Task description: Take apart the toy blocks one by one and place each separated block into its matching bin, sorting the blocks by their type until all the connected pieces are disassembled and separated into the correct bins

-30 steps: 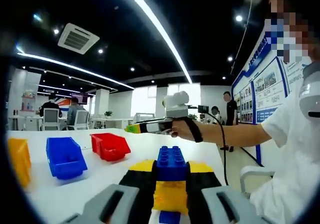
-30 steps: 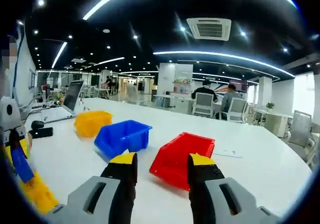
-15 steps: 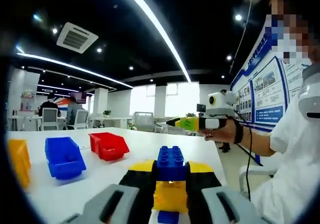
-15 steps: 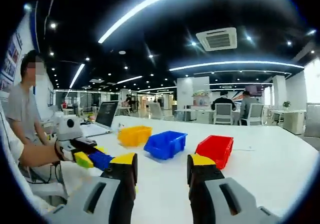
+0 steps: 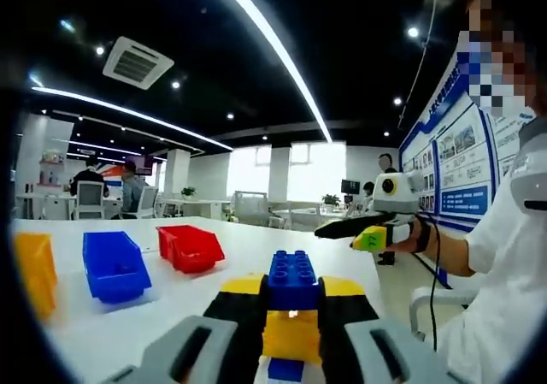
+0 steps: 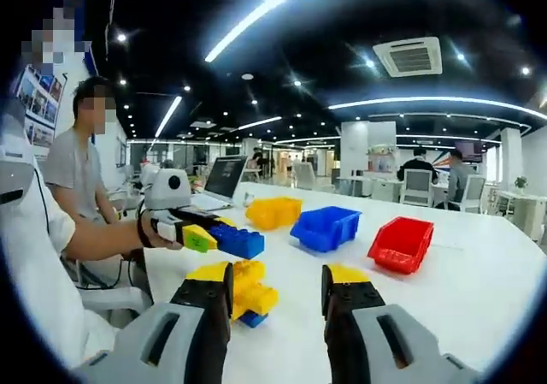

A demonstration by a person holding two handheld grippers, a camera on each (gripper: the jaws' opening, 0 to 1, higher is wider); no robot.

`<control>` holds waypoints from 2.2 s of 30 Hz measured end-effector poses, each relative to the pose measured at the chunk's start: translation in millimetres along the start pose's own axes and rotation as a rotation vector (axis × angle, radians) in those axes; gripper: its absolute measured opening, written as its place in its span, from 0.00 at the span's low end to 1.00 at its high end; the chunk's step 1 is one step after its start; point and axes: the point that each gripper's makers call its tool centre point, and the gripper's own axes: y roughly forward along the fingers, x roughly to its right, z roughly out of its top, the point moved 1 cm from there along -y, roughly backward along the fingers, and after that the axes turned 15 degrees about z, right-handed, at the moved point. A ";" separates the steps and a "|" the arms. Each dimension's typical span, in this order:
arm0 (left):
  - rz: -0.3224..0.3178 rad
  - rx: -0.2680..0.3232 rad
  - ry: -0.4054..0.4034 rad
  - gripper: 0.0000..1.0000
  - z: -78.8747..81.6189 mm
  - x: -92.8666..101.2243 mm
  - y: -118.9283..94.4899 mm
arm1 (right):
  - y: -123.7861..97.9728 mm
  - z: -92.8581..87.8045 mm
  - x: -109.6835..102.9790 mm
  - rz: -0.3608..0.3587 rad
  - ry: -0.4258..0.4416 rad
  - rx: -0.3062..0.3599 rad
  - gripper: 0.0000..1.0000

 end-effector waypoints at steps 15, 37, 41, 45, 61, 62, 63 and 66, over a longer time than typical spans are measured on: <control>0.151 -0.030 0.009 0.24 20.7 -52.3 31.1 | 8.5 -6.5 -5.8 0.027 0.010 -0.011 0.40; 0.666 -0.074 0.000 0.24 24.1 -217.4 86.4 | 3.7 -4.7 -5.4 0.014 -0.012 -0.015 0.38; 0.704 -0.097 0.001 0.24 23.0 -231.3 97.0 | 3.2 -4.9 -2.1 0.007 -0.011 -0.017 0.37; 0.726 -0.102 -0.034 0.24 20.3 -245.5 105.6 | 4.2 -4.4 -2.9 0.009 -0.014 -0.019 0.37; 0.767 -0.110 -0.015 0.61 16.7 -253.3 108.9 | 3.8 -15.7 1.0 0.000 -0.012 -0.047 0.36; 0.758 -0.108 -0.008 0.60 18.3 -250.6 107.1 | 3.6 -16.1 0.7 0.001 -0.012 -0.046 0.36; 0.751 -0.109 -0.004 0.60 19.8 -245.3 103.8 | 3.5 -16.4 0.6 0.001 -0.011 -0.047 0.36; 0.709 -0.088 -0.008 0.60 27.7 -233.5 97.5 | 2.6 -16.8 1.0 -0.001 -0.010 -0.045 0.36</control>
